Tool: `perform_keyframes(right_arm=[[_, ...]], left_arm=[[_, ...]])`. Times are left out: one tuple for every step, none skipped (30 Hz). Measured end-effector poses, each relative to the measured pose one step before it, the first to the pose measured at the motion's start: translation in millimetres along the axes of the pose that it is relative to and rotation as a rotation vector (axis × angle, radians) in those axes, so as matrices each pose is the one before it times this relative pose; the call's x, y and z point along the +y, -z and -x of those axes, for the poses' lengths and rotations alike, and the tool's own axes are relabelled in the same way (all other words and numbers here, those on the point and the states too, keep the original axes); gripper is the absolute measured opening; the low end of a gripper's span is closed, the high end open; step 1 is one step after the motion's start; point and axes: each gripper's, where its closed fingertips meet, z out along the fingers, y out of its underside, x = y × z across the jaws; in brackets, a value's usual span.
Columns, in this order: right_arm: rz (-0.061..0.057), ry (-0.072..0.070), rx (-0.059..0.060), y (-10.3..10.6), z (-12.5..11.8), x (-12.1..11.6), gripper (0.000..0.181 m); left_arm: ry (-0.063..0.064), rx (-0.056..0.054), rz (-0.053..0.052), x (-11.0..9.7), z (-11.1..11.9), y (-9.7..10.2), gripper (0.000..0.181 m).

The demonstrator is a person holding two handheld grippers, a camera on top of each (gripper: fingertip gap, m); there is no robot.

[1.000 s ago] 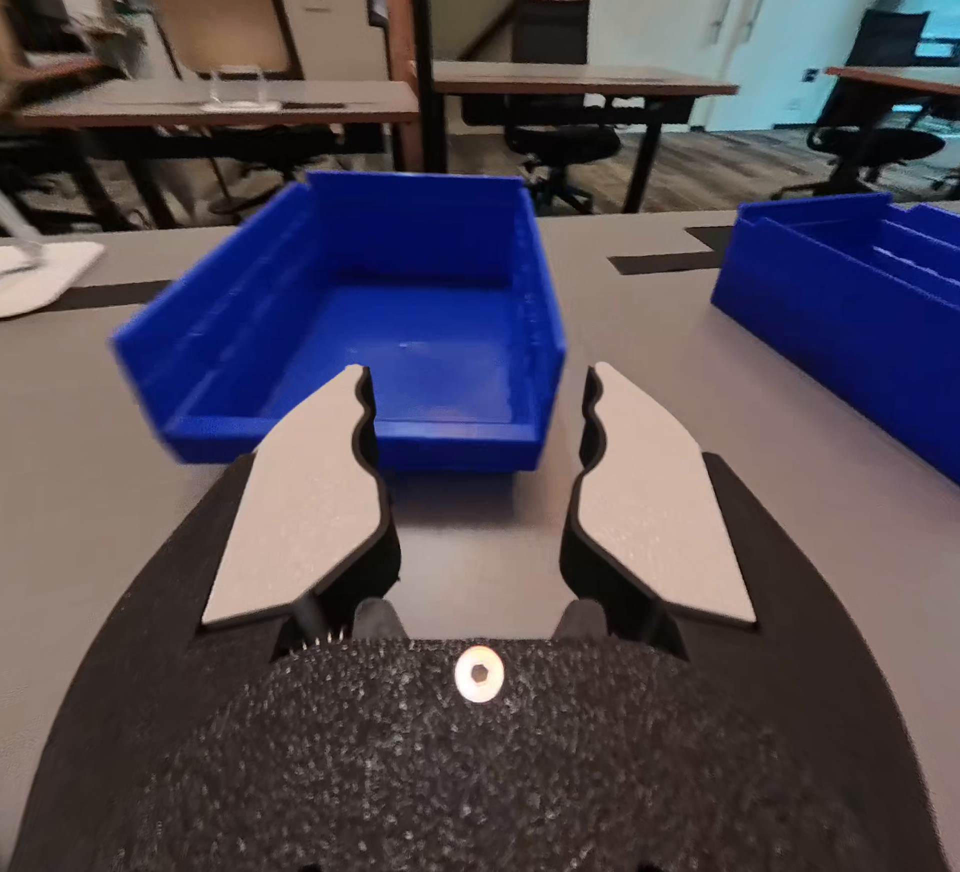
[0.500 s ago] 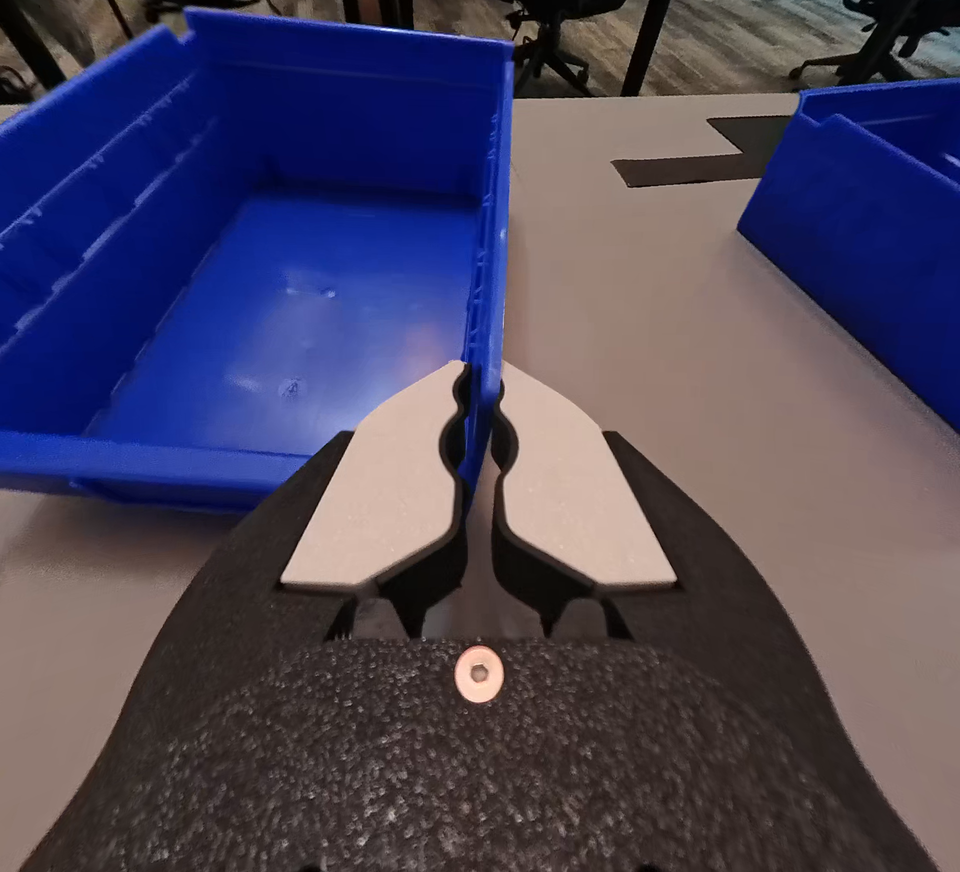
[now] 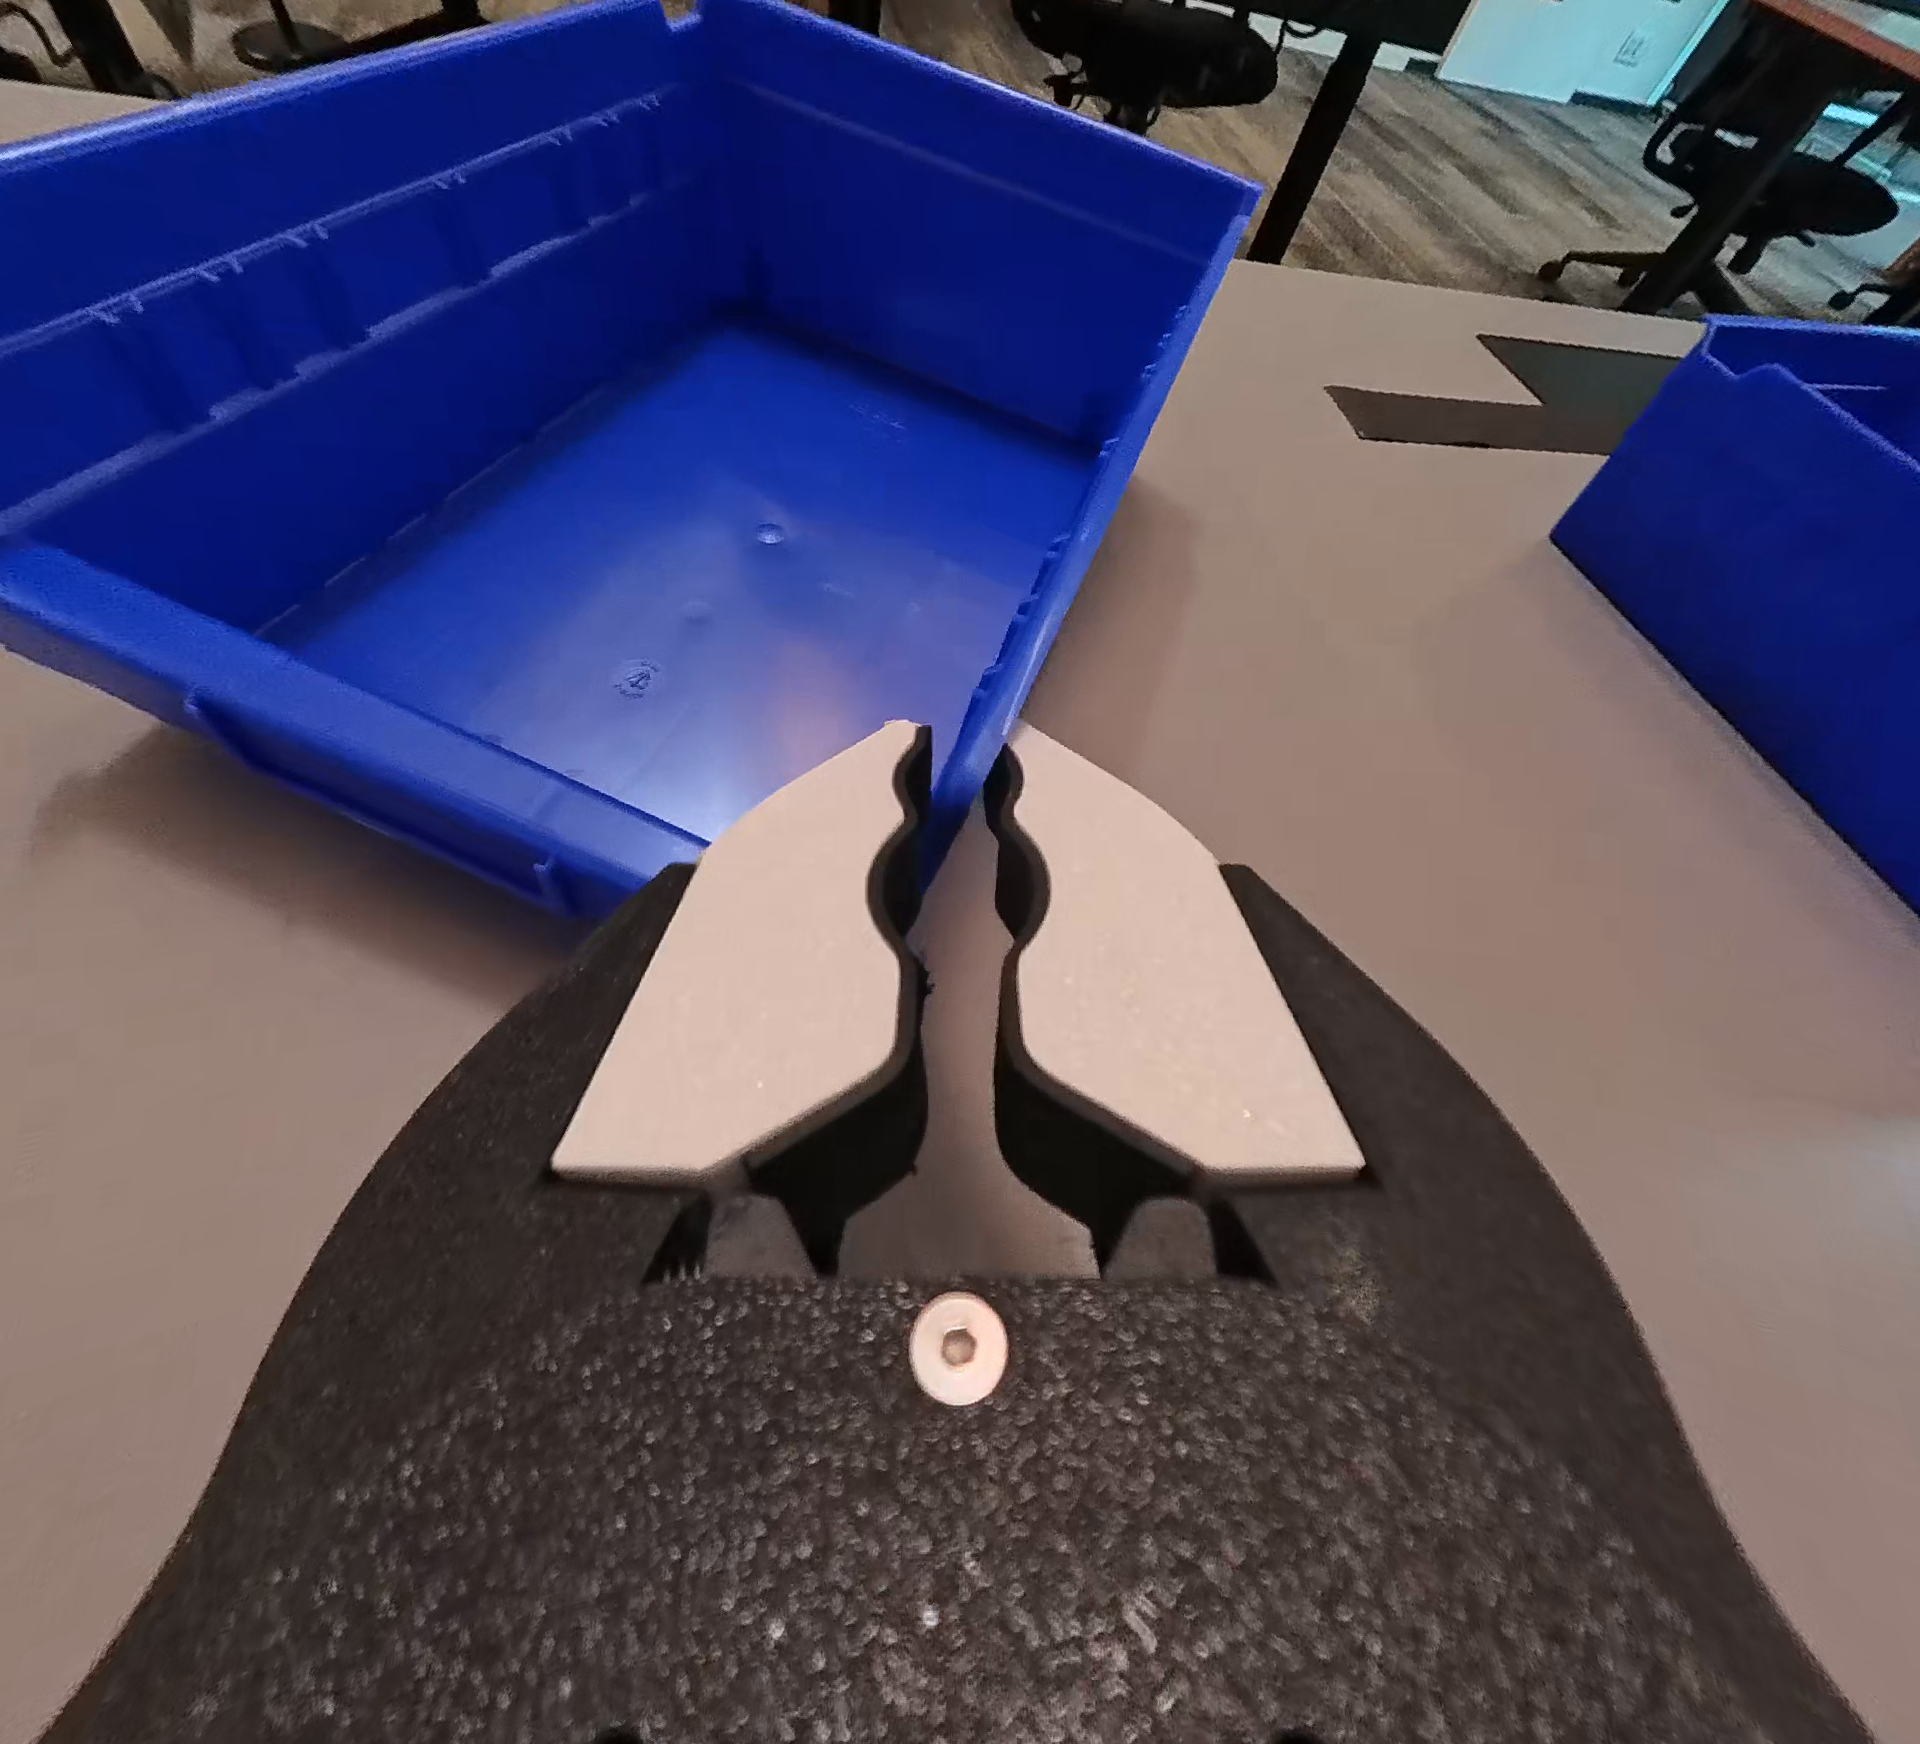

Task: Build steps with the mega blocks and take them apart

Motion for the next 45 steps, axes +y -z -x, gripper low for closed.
perform_keyframes(right_arm=[[-0.0051, -0.0031, -0.0079, 0.19, 1.81, -0.23, 0.009], [-0.004, -0.0039, -0.0053, 0.32, 1.01, -0.08, 0.01], [-0.0055, -0.0038, -0.0036, 0.17, 0.73, -0.06, 0.01], [-0.0056, -0.0027, -0.0034, 0.36, 0.76, -0.13, 0.01], [-0.0035, 0.0003, -0.0033, 0.54, 0.92, -0.03, 0.01], [-0.0023, 0.0053, -0.0014, 0.44, 1.09, -0.09, 0.01], [-0.0037, 0.0092, 0.0008, 0.39, 0.9, -0.11, 0.01], [-0.0038, 0.0084, -0.0008, 0.26, 0.98, -0.26, 0.01], [-0.0012, 0.0051, -0.0045, 0.26, 1.08, -0.09, 0.01], [-0.0011, 0.0032, -0.0066, 0.26, 1.25, -0.15, 0.01], [-0.0028, 0.0044, -0.0066, 0.48, 1.63, -0.23, 0.011], [-0.003, 0.0073, -0.0044, 0.42, 1.56, -0.25, 0.011], [-0.0026, 0.0095, -0.0034, 0.45, 1.6, -0.28, 0.011], [-0.0028, 0.0059, -0.0038, 0.36, 1.46, -0.25, 0.011], [-0.0024, 0.0021, -0.0061, 0.52, 1.65, -0.18, 0.011], [-0.0016, 0.0012, -0.0054, 0.45, 1.45, -0.19, 0.011], [-0.0014, 0.0011, -0.0054, 0.39, 1.32, -0.16, 0.011], [-0.0021, -0.0013, -0.0057, 0.28, 1.41, -0.24, 0.011], [-0.0013, -0.0005, -0.0044, 0.09, 0.99, -0.18, 0.011], [-0.0004, 0.001, -0.002, 0.21, 0.7, -0.08, 0.011], [-0.0009, -0.0004, -0.0006, 0.14, 0.41, -0.11, 0.011], [-0.0019, -0.0007, 0.0001, 0.06, 0.19, 0.01, 0.011], [-0.0022, -0.0009, -0.0006, 0.02, 0.14, -0.11, 0.011], [-0.0023, -0.0022, -0.0016, 0.04, 0.27, -0.1, 0.011], [-0.0022, -0.0009, -0.002, 0.02, 0.63, -0.18, 0.011], [-0.0017, 0.0012, -0.0028, 0.14, 0.93, -0.16, 0.011], [-0.0015, 0.0034, -0.0048, 0.25, 1.39, -0.17, 0.012], [-0.0014, 0.0054, -0.0034, 0.28, 1.28, -0.2, 0.012], [-0.0013, 0.0061, -0.0023, 0.37, 1.13, -0.17, 0.012], [-0.0011, 0.0048, -0.0027, 0.38, 1.28, -0.17, 0.012], [-0.0018, 0.0024, -0.003, 0.16, 1.17, -0.35, 0.012], [-0.0009, 0.0027, -0.0034, -0.03, 1.24, -0.22, 0.012], [-0.0003, 0.003, -0.0027, -0.08, 1.14, -0.3, 0.012], [-0.0011, 0.003, -0.0039, -0.32, 1.53, -0.51, 0.012], [-0.0013, 0.0046, -0.0036, -0.3, 1.74, -0.51, 0.012], [-0.0008, 0.0052, -0.0039, -0.33, 1.91, -0.52, 0.012], [-0.0007, 0.006, -0.0054, -0.31, 2.33, -0.68, 0.012], [-0.0007, 0.0057, -0.0047, -0.24, 2.3, -0.68, 0.012], [-0.0012, 0.0054, -0.0059, -0.25, 2.38, -0.72, 0.012], [-0.0016, 0.0046, -0.0066, -0.41, 2.51, -0.71, 0.012], [-0.0012, 0.003, -0.0049, -0.5, 2.2, -0.76, 0.012], [-0.0007, 0.0038, -0.0058, -0.72, 2.34, -0.81, 0.012], [-0.0007, 0.0046, -0.0051, -1.03, 2.15, -0.91, 0.012], [-0.0007, 0.0039, -0.0054, -1.18, 2.11, -1.05, 0.012], [0.002, 0.001, -0.0018, -1.31, 1.56, -0.74, 0.012]], left_arm=[[0.0129, -0.0216, 0.0132, 3.99, 8.26, -0.75, 0.047], [0.0151, -0.0165, 0.018, 4.62, 7.31, -1.57, 0.052], [0.0157, -0.0043, 0.0254, 5.59, 5.06, -2.53, 0.056], [0.0135, 0.0013, 0.0374, 7.16, 3.4, -3.71, 0.062], [0.0041, -0.0034, 0.0396, 7.78, 3.1, -4.31, 0.065], [-0.0063, -0.0083, 0.0343, 6.63, 3.2, -4.26, 0.065], [-0.0091, -0.008, 0.029, 5.08, 2.89, -4.23, 0.066], [-0.008, -0.0047, 0.0192, 3.16, 2.19, -4.22, 0.065], [-0.0069, 0.0031, 0.0166, 2.62, 1.01, -4.48, 0.061], [-0.0051, 0.0055, 0.0202, 2.96, 0.51, -4.87, 0.058], [-0.0099, -0.004, 0.0054, 0.46, 1.57, -3.68, 0.054], [-0.0138, -0.0108, 0.0036, -0.44, 2.78, -2.5, 0.048], [-0.0089, -0.017, 0.0082, -0.12, 4.15, -1.88, 0.039], [-0.0044, -0.0208, 0.0054, -0.17, 5.22, -1.53, 0.029], [-0.0037, -0.0225, 0.0008, -0.16, 6.1, -1.41, 0.017], [-0.0025, -0.0167, -0.0014, -0.04, 5.37, -1.32, 0.007], [0.0048, 0.001, 0.0007, -0.03, 2.9, -1.27, 0.007], [0.01, 0.0037, 0.0048, 0.1, 2.03, -0.79, 0.007], [0.0051, -0.009, 0.016, 1.39, 2.98, -0.45, 0.015], [-0.0006, -0.0122, 0.0198, 2.57, 2.91, 0.16, 0.021], [0.0043, -0.0036, -0.001, 0.96, 1.31, 1.21, 0.026], [0.0092, 0.0105, -0.0135, 0.17, -1.22, 1.32, 0.029], [0.0052, 0.0203, 0.0013, 2.41, -3.13, -0.38, 0.031], [0.0009, 0.019, 0.0204, 4.91, -3.2, -2.34, 0.033], [0.0012, 0.0135, 0.019, 4.52, -2.34, -3.36, 0.034], [0.0012, 0.0096, 0.0074, 2.21, -1.66, -2.87, 0.027], [-0.0017, 0.0068, 0.0055, 1.14, -1.05, -2.24, 0.015], [-0.0011, -0.0061, 0.0066, 0.53, 0.86, -1.87, 0.009], [0.0036, -0.0066, 0.005, 0.12, 1.39, -1.43, 0.005], [0.014, 0.0007, 0.0037, 0.11, 0.7, -0.88, 0.004], [0.0143, -0.0017, 0.0016, 0.25, 1.09, -0.36, 0.004], [0.0108, -0.0054, 0.0, 0.23, 1.13, -0.07, 0.004], [0.012, -0.0066, -0.0005, 0.26, 1.01, 0.24, 0.004], [0.0126, -0.0083, -0.0019, 0.21, 0.81, 0.57, 0.004], [0.014, -0.0104, -0.0035, 0.18, 0.89, 1.0, 0.003], [0.0188, -0.0098, -0.0056, 0.34, 0.86, 1.56, 0.003], [0.0226, -0.0089, -0.0085, 0.48, 0.91, 2.16, 0.003], [0.0241, -0.0109, -0.0099, 0.67, 1.87, 2.81, 0.003], [0.0257, -0.0128, -0.0085, 0.69, 2.58, 3.45, 0.003], [0.0268, -0.0113, -0.0072, 0.87, 2.55, 3.98, 0.003], [0.0262, -0.0099, -0.0086, 0.92, 2.64, 4.34, 0.003], [0.0248, -0.0093, -0.008, 0.79, 2.13, 4.21, 0.003], [0.0212, -0.0078, -0.0056, 0.79, 1.25, 3.76, 0.004], [0.013, -0.0045, -0.0037, 0.79, -0.54, 3.13, 0.004], [0.004, 0.0004, -0.002, 1.02, -2.28, 2.5, 0.004]])
